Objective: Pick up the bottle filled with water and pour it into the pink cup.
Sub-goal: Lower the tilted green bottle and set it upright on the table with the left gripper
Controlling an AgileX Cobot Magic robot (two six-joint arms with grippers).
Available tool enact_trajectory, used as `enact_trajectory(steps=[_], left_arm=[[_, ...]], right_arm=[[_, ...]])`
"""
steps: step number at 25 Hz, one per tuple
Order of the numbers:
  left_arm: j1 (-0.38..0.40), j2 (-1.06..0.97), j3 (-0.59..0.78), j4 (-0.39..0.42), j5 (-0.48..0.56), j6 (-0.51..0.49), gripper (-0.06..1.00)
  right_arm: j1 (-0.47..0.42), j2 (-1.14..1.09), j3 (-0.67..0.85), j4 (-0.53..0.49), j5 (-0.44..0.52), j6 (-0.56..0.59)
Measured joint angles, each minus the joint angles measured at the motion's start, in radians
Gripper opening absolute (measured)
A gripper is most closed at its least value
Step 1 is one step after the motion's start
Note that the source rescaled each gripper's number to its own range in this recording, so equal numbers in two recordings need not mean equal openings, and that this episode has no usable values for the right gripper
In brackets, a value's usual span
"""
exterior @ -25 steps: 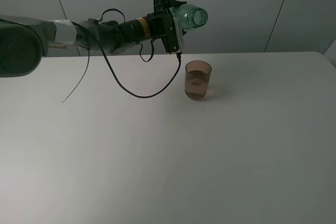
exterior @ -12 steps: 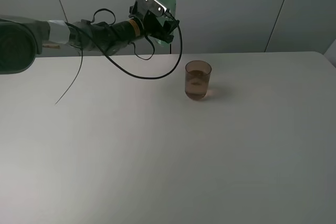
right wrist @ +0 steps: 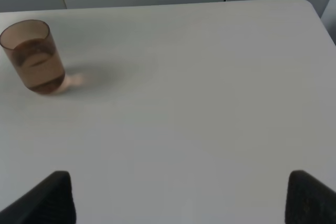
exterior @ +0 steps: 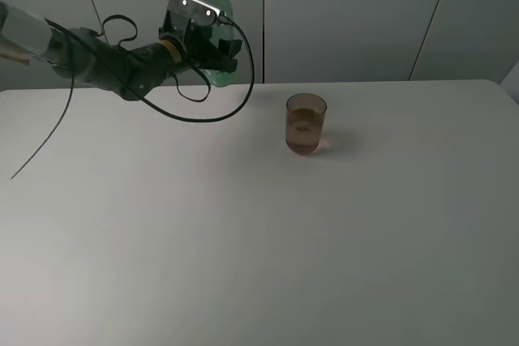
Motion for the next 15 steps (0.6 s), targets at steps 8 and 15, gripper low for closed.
enact_trajectory(steps=[8,15], left_arm=[[0.071,-0.179,0.337,-0.134,-0.104,0.101,0.00],[0.093,-0.195,0.487,-0.223,-0.157,0.094,0.00]], right_arm=[[0.000,0.000,0.000,0.000,0.000,0.000],[0.000,0.000,0.000,0.000,0.000,0.000]])
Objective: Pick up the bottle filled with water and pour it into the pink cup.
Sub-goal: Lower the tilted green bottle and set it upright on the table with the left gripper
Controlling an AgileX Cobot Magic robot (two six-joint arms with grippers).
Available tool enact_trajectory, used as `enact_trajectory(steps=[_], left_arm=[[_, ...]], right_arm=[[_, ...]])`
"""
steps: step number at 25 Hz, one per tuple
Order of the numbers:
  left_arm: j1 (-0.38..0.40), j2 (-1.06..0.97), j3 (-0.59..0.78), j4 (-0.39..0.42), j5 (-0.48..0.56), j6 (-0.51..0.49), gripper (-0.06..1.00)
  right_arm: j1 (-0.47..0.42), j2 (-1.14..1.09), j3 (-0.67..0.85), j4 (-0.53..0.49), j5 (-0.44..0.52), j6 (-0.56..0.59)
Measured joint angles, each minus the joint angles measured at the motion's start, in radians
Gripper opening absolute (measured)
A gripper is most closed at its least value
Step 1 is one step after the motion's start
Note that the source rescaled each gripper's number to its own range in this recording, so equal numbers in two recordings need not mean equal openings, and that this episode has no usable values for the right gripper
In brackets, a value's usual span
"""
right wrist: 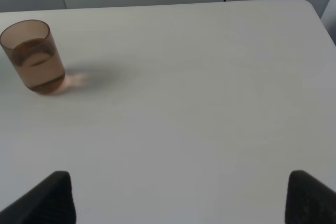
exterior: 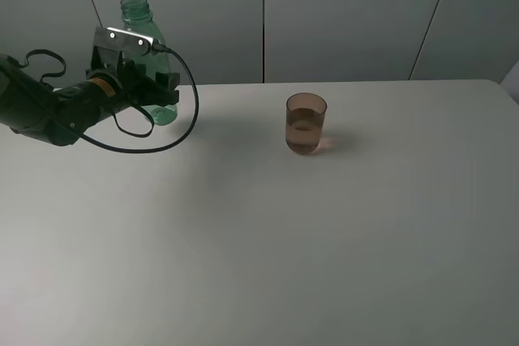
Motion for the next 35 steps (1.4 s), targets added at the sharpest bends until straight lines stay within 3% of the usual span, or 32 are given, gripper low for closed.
enact_trajectory(steps=[8,21,35], left_arm=[[0.055,0.007,0.016,-0.006,-0.042,0.008,0.00],[0.059,0.094,-0.017,0.013,-0.089,0.017,0.00],[0.069,0.095,-0.022,0.020,-0.056,-0.070,0.00]], right_arm=[[0.000,0.000,0.000,0.000,0.000,0.000],[0.000,0.000,0.000,0.000,0.000,0.000],[0.000,0.000,0.000,0.000,0.000,0.000]])
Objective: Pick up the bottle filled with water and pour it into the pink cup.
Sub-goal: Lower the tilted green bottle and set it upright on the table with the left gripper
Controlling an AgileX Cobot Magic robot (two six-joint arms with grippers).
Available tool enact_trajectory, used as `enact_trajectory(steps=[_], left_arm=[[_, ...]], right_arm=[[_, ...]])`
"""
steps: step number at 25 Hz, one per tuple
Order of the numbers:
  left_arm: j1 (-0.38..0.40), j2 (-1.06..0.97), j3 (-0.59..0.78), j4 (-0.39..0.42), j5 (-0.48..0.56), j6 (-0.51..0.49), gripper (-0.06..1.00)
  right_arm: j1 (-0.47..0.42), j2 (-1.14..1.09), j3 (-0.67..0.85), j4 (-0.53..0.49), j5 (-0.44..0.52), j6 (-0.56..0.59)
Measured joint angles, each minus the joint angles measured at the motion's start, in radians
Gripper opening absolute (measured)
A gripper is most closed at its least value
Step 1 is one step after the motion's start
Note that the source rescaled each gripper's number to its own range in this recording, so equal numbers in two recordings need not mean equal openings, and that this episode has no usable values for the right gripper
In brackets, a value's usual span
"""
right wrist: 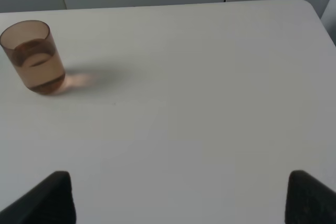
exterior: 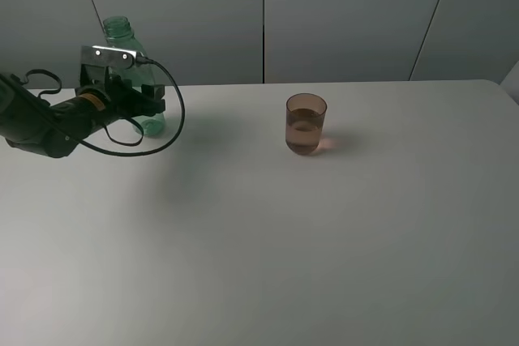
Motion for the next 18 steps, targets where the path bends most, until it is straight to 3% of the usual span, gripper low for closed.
enact_trajectory(steps=[12,14,18], left_arm=[[0.000,0.000,0.000,0.000,0.027,-0.009,0.00],[0.000,0.000,0.000,0.000,0.031,-0.001,0.10],[0.000,0.000,0.000,0.002,0.052,0.030,0.61]], right_arm=[[0.000,0.000,0.000,0.000,0.000,0.000],[0.000,0.000,0.000,0.000,0.000,0.000],[0.000,0.000,0.000,0.000,0.000,0.000]])
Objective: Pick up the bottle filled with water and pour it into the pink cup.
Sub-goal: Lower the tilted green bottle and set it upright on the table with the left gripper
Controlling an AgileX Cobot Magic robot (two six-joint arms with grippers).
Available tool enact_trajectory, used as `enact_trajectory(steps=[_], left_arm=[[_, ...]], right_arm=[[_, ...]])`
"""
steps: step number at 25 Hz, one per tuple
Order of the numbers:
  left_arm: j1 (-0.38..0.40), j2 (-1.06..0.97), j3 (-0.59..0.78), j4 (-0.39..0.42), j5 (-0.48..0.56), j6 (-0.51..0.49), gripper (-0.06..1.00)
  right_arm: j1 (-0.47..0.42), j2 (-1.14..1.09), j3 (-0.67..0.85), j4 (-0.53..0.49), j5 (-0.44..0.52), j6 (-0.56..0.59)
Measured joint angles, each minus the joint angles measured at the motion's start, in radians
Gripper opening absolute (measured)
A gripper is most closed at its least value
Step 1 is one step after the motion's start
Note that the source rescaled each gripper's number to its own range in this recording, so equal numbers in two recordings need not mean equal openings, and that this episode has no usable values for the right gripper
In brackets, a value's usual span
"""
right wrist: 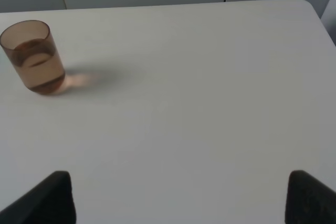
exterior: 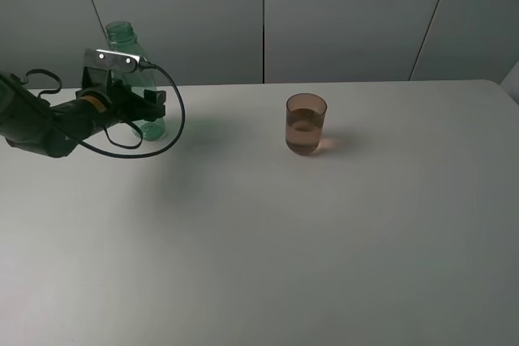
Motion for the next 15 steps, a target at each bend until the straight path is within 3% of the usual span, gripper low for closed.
enact_trajectory(steps=[2,4,15], left_arm=[[0.000,0.000,0.000,0.000,0.007,0.002,0.85],[0.000,0.000,0.000,0.000,0.019,0.005,0.93],[0.000,0.000,0.000,0.000,0.094,0.005,0.95]], right_arm=[[0.000,0.000,0.000,0.000,0.000,0.000],[0.000,0.000,0.000,0.000,0.000,0.000],[0.000,0.000,0.000,0.000,0.000,0.000]])
